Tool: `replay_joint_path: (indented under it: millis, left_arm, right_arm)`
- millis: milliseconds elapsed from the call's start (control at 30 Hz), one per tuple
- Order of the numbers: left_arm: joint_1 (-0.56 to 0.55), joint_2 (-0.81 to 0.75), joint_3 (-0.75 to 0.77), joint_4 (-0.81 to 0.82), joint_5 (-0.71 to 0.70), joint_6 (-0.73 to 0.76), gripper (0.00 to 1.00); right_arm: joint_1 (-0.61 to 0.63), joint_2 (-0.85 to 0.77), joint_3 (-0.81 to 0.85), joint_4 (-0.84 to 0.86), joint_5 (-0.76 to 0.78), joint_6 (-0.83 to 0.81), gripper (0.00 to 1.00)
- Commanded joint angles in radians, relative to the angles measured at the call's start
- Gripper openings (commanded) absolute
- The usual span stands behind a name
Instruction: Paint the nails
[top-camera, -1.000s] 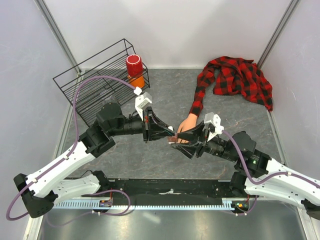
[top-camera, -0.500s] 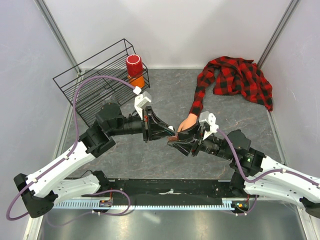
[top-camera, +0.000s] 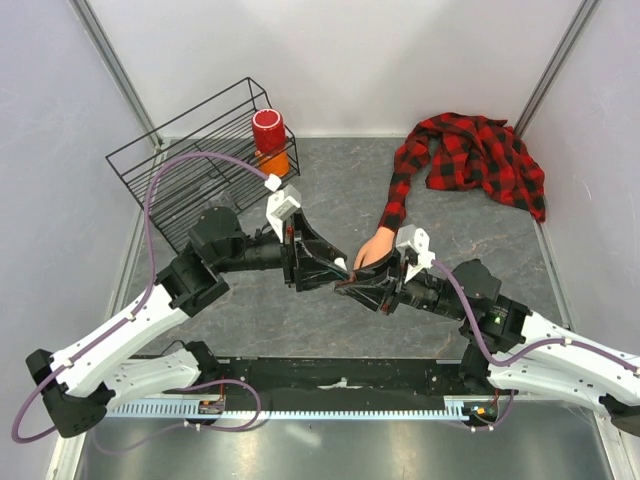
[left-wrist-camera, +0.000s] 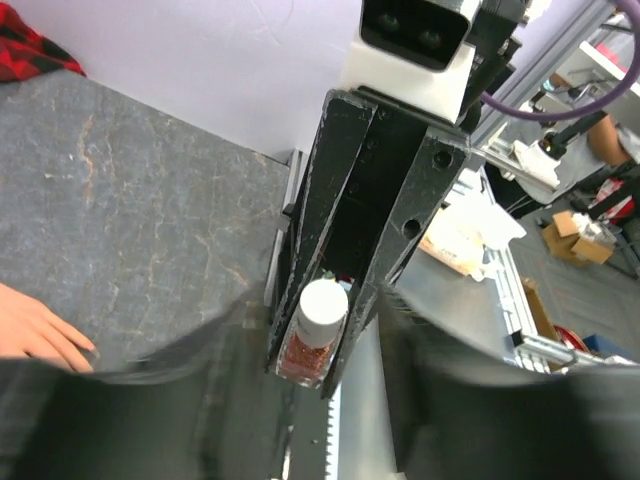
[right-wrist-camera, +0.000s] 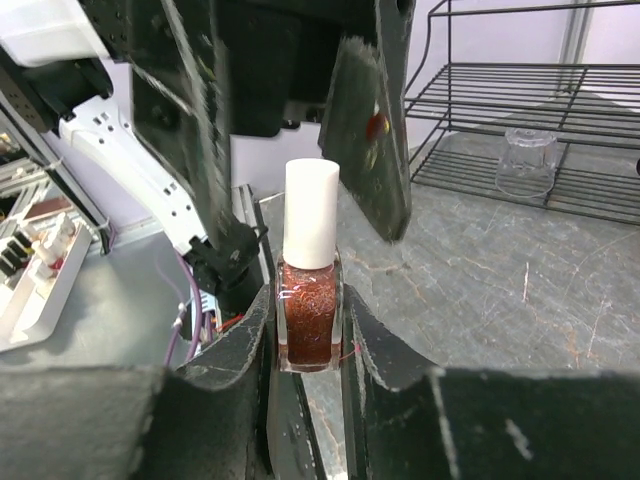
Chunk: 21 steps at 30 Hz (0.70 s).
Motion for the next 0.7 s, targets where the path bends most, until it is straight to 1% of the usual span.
replay_joint_path:
  millis: [0,67,100,167,200,400,567,667]
  left_arm:
    - [-0.002,-0.074,-0.033,0.120,0.007,-0.046,0.61]
    - [-0.004,-0.067,-0.047,0.186,0.038,-0.080,0.58]
    - [-0.004,-0.058,-0.046,0.197,0.076,-0.086,0.53]
    - [-0.004,-0.035,-0.050,0.236,0.112,-0.109,0.50]
    - [-0.002,-0.029,-0.055,0.252,0.133,-0.117,0.50]
    - [-0.004,-0.025,-0.073,0.353,0.213,-0.161,0.52]
    - [-0.011,-0.018,-0.070,0.361,0.230,-0.163,0.49]
    - [-0.019,-0.009,-0.064,0.349,0.230,-0.154,0.40]
  right_arm:
    - [0.003,-0.047,-0.001,0.029,-0.107,-0.016,0.00]
    - [0.003,-0.061,-0.013,0.067,-0.155,0.002,0.00]
    - [0.003,-0.064,-0.016,0.073,-0.184,0.013,0.00]
    - [0.003,-0.069,-0.022,0.090,-0.198,0.021,0.00]
    - [0.003,-0.070,-0.025,0.099,-0.223,0.025,0.00]
    - [0.003,-0.060,-0.025,0.134,-0.237,0.051,0.00]
    - [0.003,-0.035,-0.019,0.167,-0.234,0.059,0.00]
    - [0.002,-0.008,-0.007,0.167,-0.218,0.054,0.00]
